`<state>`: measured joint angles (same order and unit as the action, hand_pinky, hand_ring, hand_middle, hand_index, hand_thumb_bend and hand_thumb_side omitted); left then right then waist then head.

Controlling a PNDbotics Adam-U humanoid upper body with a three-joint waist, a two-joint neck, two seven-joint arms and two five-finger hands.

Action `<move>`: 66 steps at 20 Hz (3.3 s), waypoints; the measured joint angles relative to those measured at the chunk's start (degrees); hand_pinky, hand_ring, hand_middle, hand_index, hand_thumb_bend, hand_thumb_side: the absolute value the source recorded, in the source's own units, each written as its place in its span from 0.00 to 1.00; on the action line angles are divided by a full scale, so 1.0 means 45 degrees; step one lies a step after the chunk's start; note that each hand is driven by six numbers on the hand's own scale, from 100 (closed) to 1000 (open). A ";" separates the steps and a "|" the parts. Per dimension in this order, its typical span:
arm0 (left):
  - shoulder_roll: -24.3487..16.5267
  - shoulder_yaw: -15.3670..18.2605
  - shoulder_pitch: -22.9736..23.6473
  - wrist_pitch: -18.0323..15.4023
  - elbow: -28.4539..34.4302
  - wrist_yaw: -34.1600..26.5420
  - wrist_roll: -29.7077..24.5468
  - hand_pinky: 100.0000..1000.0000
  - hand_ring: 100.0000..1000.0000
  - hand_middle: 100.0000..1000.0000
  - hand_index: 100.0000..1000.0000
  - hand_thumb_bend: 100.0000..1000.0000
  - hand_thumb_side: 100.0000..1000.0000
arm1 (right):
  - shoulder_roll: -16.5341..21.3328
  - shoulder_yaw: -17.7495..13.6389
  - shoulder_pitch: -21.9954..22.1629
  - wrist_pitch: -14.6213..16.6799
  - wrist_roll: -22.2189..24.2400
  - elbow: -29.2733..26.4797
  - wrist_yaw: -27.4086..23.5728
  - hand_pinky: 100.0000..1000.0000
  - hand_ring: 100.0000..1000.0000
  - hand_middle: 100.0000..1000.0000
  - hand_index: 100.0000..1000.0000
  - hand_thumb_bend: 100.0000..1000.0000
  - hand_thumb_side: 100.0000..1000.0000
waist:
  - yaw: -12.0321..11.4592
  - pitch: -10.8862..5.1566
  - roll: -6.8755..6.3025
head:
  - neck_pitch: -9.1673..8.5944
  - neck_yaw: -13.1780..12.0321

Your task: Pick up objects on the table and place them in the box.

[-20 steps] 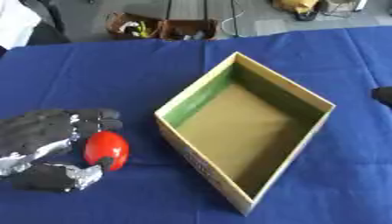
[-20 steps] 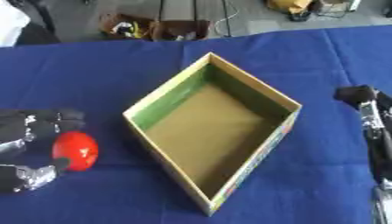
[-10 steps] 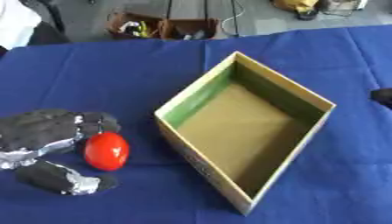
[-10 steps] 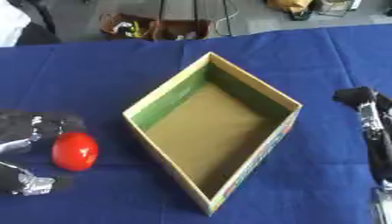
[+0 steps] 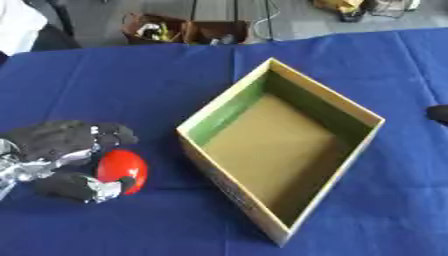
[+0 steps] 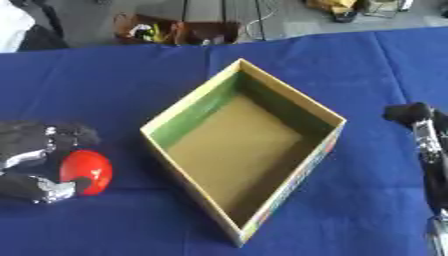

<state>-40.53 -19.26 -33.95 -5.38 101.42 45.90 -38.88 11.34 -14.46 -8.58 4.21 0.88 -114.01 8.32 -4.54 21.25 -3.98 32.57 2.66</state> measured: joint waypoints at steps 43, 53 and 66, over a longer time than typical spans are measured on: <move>0.0382 -0.0222 -0.0171 -0.0215 -0.1628 -0.0460 -0.1416 0.24 0.81 0.90 1.00 0.00 0.18 | -0.0106 0.0002 -0.0069 0.0050 0.0046 0.0000 0.0147 0.86 0.76 0.53 0.63 0.00 0.87 | 0.0144 0.0242 -0.0028 | -0.0215 -0.0153; 0.0384 -0.0222 -0.0170 0.0393 -0.1629 -0.0983 -0.1135 0.20 0.84 0.87 1.00 0.00 0.16 | -0.0106 0.0001 -0.0074 0.0056 -0.0003 0.0000 0.0147 0.86 0.76 0.53 0.63 0.00 0.87 | 0.0151 0.0241 -0.0035 | -0.0228 -0.0111; -0.0074 0.0034 -0.0527 0.0559 -0.0372 -0.1832 -0.0382 0.10 0.77 0.73 0.87 0.00 0.29 | -0.0106 -0.0007 -0.0069 0.0008 -0.0041 0.0000 0.0134 0.86 0.76 0.53 0.63 0.00 0.87 | 0.0146 0.0179 -0.0143 | -0.0229 -0.0094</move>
<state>-40.86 -19.11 -36.32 -2.87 99.74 37.66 -40.60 10.86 -14.50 -8.89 4.24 0.70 -114.01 8.93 -3.88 22.06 -4.62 31.54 2.24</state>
